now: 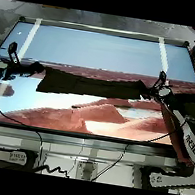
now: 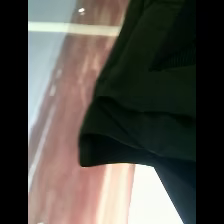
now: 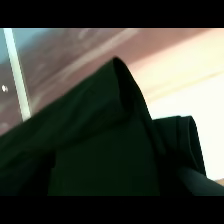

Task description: Fold the clothes and pants, and hang the long-sleeved shirts on hangers.

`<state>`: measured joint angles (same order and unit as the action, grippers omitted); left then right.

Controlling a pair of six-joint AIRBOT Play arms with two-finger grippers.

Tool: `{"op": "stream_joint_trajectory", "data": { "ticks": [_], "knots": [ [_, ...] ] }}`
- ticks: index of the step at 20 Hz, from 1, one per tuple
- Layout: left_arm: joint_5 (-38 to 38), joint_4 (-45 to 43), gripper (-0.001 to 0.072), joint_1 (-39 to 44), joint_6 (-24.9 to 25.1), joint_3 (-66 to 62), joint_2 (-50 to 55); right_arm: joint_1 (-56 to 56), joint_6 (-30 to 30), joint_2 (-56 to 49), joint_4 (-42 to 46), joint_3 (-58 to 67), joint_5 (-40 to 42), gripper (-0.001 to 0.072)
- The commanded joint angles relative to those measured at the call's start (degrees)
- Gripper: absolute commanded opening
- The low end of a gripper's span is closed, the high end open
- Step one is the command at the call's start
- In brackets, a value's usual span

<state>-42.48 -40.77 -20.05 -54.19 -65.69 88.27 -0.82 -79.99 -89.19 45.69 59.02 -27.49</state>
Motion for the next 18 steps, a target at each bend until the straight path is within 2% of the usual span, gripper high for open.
{"op": "stream_joint_trajectory", "data": {
  "ticks": [1,2,5,8,9,11,12,13,14,16,18],
  "knots": [
    [-15.76,-5.25,0.0630,-4.07,-6.03,-1.31,4.42,-0.44,0.11,-0.04,1.95,0.02,-7.48,0.0687],
    [-16.02,-5.25,0.0710,-3.91,-6.01,-1.31,6.05,-0.44,0.11,-0.04,1.97,0.02,-8.83,0.0688],
    [-16.15,-5.05,0.0711,-1.99,-5.11,-1.38,10.73,-0.44,0.17,-0.04,1.97,0.02,-13.29,0.0689],
    [-15.96,-4.22,0.0701,0.28,0.24,-3.02,13.09,0.37,3.50,-0.04,1.95,0.57,-16.65,0.0688],
    [-15.41,-3.74,0.0646,1.29,2.21,-3.80,13.03,1.25,4.20,-0.04,1.95,1.20,-16.74,0.0688],
    [-15.41,-3.58,0.0389,3.54,3.98,-6.32,13.03,3.65,4.24,-0.04,1.99,3.34,-16.20,0.0686],
    [-15.43,-3.61,0.0252,4.83,4.07,-7.93,13.03,4.94,4.24,-0.04,2.01,4.70,-15.72,0.0683],
    [-15.67,-3.58,0.0053,5.99,4.07,-9.57,12.94,6.38,4.22,-0.07,2.10,6.32,-15.30,0.0675],
    [-16.20,-3.67,0.0014,7.13,4.04,-11.30,12.57,7.69,4.22,-0.07,2.16,7.85,-14.71,0.0579],
    [-19.02,-3.78,0.0014,8.85,4.07,-14.93,10.69,10.38,4.24,-0.04,2.21,10.69,-11.74,0.0383],
    [-24.52,-3.78,0.0013,9.49,3.58,-17.90,7.15,13.70,4.20,-0.09,2.23,12.09,-5.90,0.0119]
  ]
}}
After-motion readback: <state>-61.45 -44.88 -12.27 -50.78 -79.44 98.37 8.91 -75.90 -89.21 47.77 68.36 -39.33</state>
